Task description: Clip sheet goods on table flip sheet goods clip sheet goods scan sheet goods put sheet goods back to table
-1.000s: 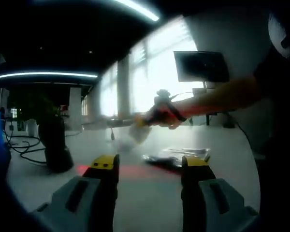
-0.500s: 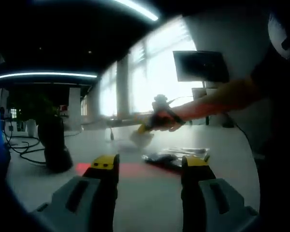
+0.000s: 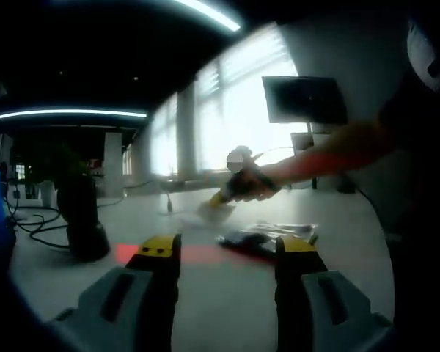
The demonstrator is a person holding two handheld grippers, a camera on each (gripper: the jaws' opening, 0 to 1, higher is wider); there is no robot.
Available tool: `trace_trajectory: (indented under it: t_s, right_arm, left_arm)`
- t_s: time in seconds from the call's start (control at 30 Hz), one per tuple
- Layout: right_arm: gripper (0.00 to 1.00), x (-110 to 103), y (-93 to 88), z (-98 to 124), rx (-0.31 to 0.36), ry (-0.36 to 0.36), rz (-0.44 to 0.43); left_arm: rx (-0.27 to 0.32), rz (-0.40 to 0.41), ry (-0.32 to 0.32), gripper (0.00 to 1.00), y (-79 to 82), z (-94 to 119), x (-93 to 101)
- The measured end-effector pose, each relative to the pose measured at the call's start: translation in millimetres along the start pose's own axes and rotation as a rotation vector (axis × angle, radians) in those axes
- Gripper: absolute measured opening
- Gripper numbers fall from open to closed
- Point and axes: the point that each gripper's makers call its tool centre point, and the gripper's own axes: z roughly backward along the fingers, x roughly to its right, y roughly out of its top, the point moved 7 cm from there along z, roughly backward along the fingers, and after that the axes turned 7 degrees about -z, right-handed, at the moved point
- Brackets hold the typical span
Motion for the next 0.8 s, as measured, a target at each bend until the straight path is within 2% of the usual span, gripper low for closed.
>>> trace_trajectory:
  t_s: [0.2, 0.37, 0.53, 0.73, 0.8]
  right_arm:
    - [0.03, 0.1, -3.5, 3.0, 0.008, -0.015, 0.029]
    - [0.21, 1.7, -6.4, 6.6, 0.017, 0.003, 0.052]
    - [0.26, 3.8, -2.3, 9.0, 0.031, 0.010, 0.072]
    - [0.42, -2.3, 12.2, 22.0, 0.121, 0.091, 0.049]
    - [0.43, -3.1, 13.8, 28.5, 0.135, 0.101, 0.068]
  left_arm:
    - [0.001, 0.000, 0.000, 0.45, -0.2, 0.0, -0.6]
    - [0.002, 0.000, 0.001, 0.45, 0.1, 0.1, -0.7]
    - [0.003, 0.002, 0.001, 0.45, 0.3, 0.3, -0.6]
    - [0.005, 0.006, 0.004, 0.45, 0.5, 0.5, -0.9]
    - [0.007, 0.011, 0.008, 0.45, 0.7, 0.7, -1.5]
